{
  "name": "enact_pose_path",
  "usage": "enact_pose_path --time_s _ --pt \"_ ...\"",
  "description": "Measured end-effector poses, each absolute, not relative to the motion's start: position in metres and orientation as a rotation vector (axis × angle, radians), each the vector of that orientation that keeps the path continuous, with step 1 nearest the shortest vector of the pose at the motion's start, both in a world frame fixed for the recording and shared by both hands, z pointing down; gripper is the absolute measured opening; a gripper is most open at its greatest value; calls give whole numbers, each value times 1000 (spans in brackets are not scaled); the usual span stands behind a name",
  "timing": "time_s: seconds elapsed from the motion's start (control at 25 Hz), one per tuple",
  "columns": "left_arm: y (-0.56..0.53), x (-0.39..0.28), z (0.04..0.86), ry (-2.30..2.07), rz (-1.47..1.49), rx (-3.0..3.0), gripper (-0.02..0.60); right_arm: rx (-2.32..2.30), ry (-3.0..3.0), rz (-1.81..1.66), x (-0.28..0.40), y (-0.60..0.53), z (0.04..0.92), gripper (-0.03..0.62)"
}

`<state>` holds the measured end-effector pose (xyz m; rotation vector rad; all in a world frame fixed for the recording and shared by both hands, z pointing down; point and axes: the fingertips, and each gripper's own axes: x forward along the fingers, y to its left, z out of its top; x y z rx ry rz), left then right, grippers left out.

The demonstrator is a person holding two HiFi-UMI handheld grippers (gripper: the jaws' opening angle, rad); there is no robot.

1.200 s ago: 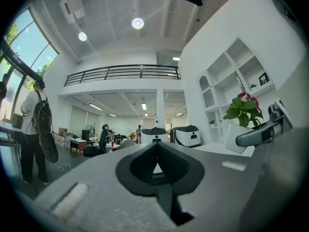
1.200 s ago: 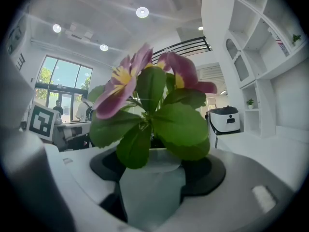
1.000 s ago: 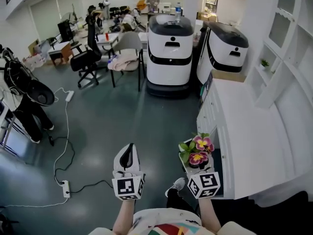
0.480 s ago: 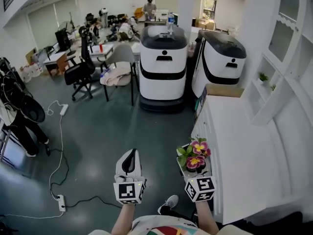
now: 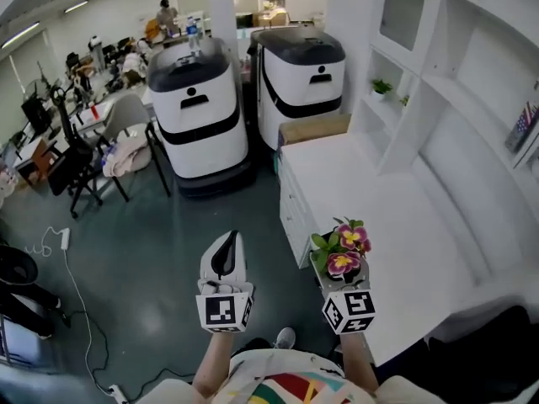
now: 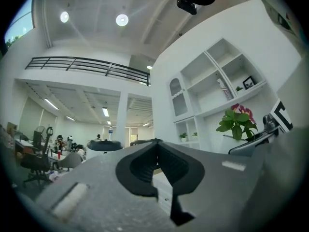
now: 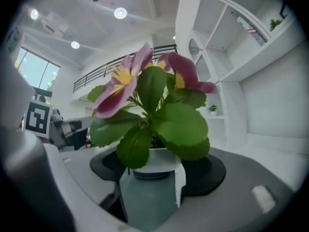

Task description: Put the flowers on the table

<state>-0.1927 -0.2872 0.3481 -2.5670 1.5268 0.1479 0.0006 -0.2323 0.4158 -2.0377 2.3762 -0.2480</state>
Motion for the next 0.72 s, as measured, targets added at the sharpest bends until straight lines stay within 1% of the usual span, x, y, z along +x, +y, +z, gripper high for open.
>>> enact_pose_path --time_s 0.28,0.52,0.72 --pt "-286 -53 348 1081 206 -2767 5 -2342 2053 -215 94 -178 420 327" --pt "-238 68 334 543 237 -2928 5 -2650 1539 -207 166 -87 419 327" --pt "-191 149 336 206 295 -3015 5 -2820 1164 -155 218 -6 414 327"
